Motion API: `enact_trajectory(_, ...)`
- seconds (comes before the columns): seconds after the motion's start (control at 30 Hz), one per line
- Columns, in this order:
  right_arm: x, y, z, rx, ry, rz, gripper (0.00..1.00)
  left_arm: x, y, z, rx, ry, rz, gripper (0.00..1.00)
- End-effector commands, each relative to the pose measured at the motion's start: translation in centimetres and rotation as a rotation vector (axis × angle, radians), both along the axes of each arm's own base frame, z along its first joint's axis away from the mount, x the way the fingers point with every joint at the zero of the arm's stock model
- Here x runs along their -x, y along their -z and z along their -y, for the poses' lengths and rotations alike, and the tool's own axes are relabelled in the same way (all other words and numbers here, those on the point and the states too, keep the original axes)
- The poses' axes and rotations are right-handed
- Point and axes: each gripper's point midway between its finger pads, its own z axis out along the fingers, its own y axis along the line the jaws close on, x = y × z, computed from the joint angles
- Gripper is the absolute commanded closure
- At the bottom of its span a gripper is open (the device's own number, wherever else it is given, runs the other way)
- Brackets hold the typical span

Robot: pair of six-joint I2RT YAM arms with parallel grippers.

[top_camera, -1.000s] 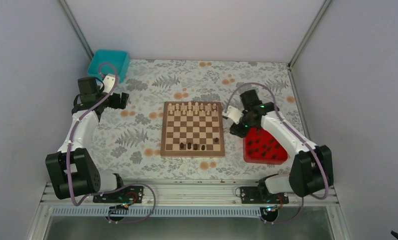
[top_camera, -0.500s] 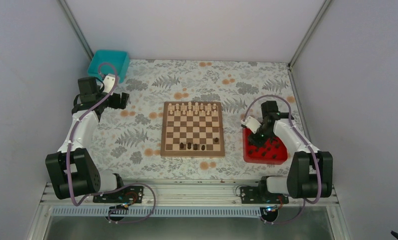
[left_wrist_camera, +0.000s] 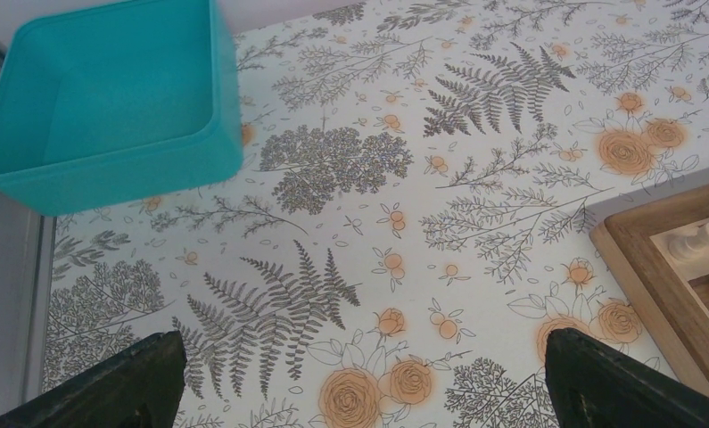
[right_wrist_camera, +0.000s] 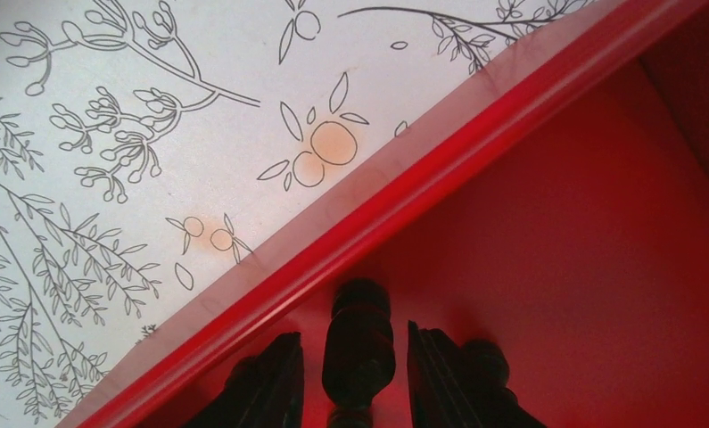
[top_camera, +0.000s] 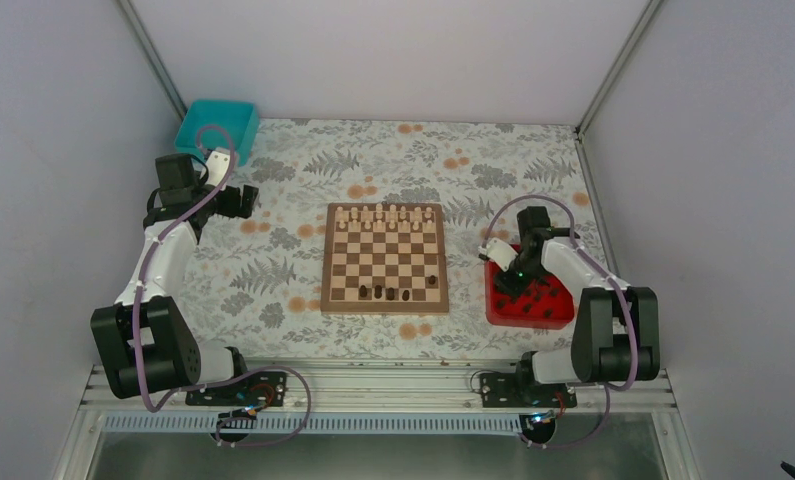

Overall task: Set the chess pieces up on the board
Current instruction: Pick up the chess piece from the storage box, then place the chess piece on the chessboard.

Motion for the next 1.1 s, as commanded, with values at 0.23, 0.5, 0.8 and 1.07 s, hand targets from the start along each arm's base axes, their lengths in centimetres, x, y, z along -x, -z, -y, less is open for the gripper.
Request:
enact_trajectory(0.23,-1.2,-2.3,0.2,-0.008,0.006,0.072,0.86,-0.3,-0.1,0.0,0.007,0.01,0.011,0.0)
enact_trajectory(0.5,-2.9,-7.6,-0.6,-0.02,-0.017,0.134,0.93,-0.4,0.0,0.0,0.009,0.012,0.007,0.0)
enact_trajectory(0.8,-3.1,-11.4,-8.9,-0.064,-0.21,0.156,0.93,-0.4,-0.2,-0.1,0.006,0.009,0.011,0.0)
enact_trajectory(1.07,-0.4,-9.3,-15.5,-0.094,-0.374,0.088,0.92,-0.4,0.1,-0.2,0.003,0.003,0.003,0.0)
